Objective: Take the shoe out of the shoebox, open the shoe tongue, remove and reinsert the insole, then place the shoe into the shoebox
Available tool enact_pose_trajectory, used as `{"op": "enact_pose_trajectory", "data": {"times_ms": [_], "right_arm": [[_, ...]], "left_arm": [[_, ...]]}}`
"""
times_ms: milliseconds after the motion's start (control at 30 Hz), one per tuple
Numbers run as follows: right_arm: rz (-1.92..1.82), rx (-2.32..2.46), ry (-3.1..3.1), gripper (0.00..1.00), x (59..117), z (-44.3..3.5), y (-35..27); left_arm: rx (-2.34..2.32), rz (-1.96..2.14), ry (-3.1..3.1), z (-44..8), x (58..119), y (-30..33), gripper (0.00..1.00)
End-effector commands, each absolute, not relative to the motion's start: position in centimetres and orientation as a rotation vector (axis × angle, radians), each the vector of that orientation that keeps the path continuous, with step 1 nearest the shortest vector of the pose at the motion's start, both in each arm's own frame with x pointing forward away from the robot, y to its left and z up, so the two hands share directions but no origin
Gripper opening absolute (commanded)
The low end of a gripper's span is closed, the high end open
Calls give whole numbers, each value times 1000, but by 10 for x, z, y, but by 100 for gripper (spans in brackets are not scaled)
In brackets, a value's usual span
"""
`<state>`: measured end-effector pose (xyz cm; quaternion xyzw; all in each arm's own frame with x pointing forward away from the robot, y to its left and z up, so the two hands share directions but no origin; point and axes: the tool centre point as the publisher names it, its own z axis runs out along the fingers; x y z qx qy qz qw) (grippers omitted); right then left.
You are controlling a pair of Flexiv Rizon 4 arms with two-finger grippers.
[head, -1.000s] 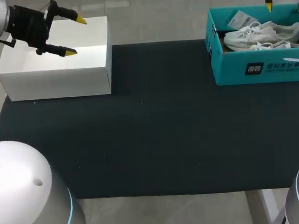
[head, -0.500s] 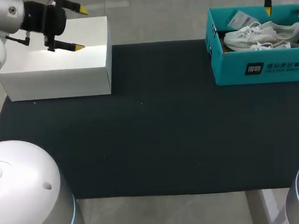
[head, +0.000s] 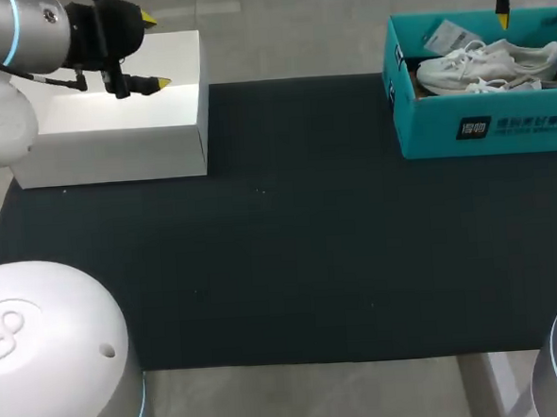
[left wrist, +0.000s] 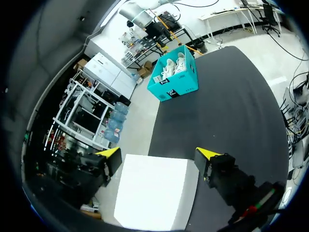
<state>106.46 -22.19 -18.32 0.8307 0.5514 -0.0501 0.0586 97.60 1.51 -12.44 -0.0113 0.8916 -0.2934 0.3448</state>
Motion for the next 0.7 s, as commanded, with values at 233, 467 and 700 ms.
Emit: {"op": "enact_pose_trajectory", "data": {"times_ms": [233,467,700], "right_arm": [[-130,2491,1651,100,1050,-198,-218],[-192,2585,1703,100,1023,-207,-210],[-108,2482,1768,100,998,-210,-193]], "left_arm": [[-1085,-323,2552,-135,999,3,100],[-1746,-158,2452,-149,1033,6,100],[-2148,-173,2315,-164,1068,18,100]]}}
